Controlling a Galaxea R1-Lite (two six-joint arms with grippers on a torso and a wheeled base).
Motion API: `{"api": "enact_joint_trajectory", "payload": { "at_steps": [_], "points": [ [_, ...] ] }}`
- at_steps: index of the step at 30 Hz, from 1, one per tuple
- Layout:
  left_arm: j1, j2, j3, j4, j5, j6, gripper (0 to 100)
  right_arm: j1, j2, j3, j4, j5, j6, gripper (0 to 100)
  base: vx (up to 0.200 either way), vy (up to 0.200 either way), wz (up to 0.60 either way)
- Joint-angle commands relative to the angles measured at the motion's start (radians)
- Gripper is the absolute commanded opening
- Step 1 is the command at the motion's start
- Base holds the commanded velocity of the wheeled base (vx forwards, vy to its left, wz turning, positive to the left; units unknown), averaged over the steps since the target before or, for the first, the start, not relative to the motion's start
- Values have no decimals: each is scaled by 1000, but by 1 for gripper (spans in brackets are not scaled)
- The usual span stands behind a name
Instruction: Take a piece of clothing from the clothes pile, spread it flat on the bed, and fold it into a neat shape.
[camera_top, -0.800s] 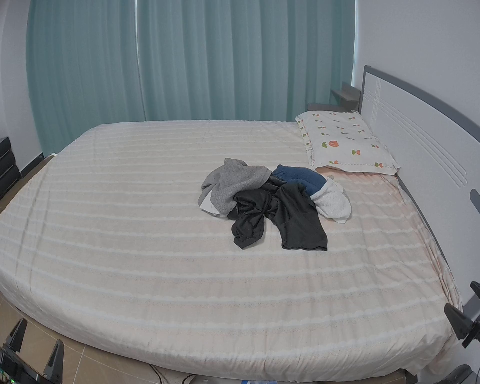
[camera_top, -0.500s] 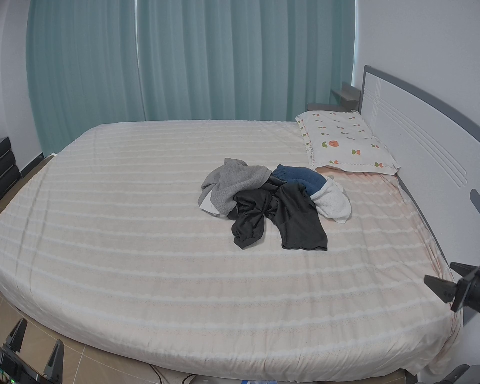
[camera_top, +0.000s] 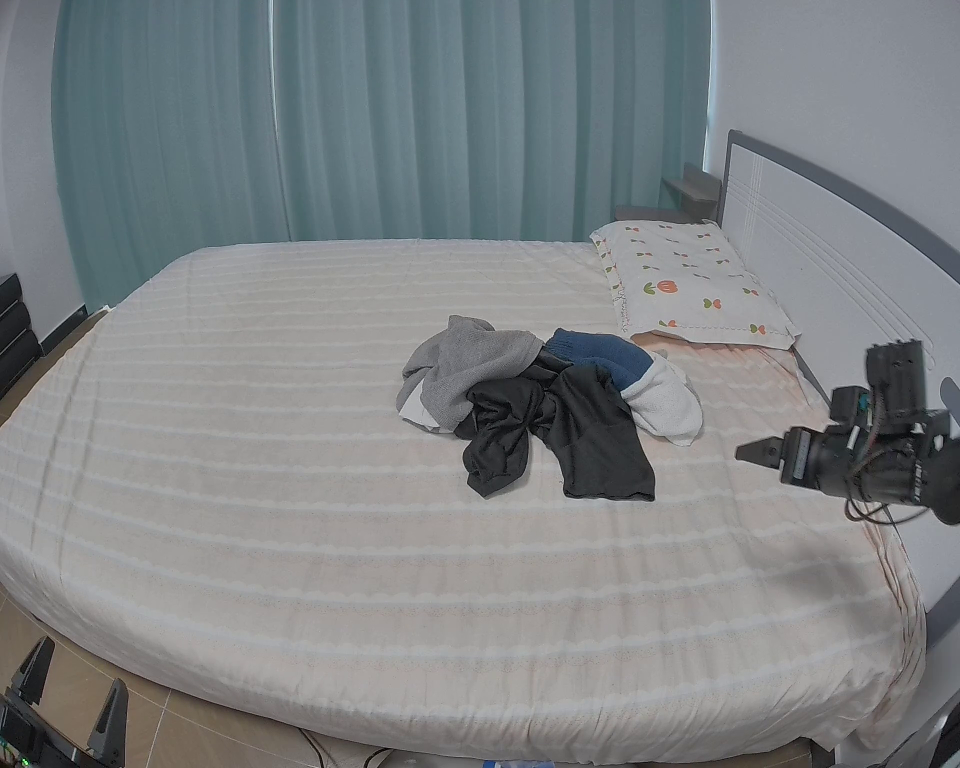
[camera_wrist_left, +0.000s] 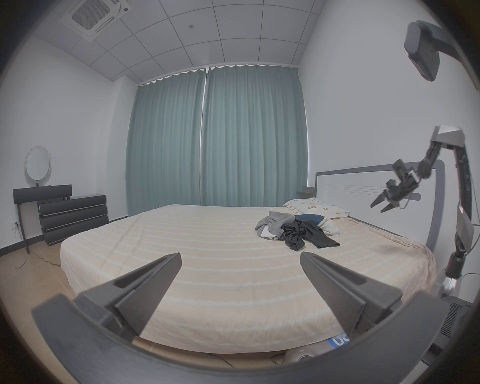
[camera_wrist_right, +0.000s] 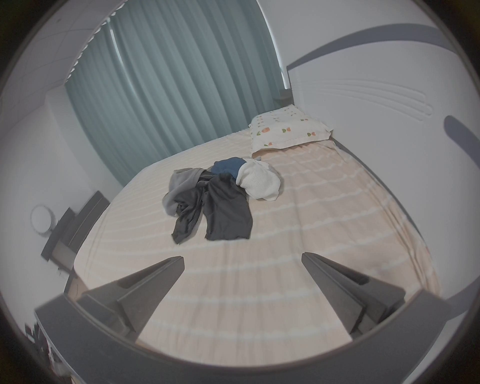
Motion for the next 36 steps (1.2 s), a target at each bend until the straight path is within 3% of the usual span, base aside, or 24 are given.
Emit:
{"api": "enact_joint_trajectory", "payload": {
  "at_steps": [1, 12, 36],
  "points": [
    [0, -18, 18, 0, 0, 0, 100, 83, 743, -576, -52, -194, 213, 100, 0, 0, 0],
    [0, -18, 18, 0, 0, 0, 100, 112, 925, -777, -53, -264, 284, 100, 0, 0, 0],
    [0, -18, 18, 0, 0, 0, 100, 152, 1065, -938, -53, -280, 285, 100, 0, 0, 0]
  ]
}}
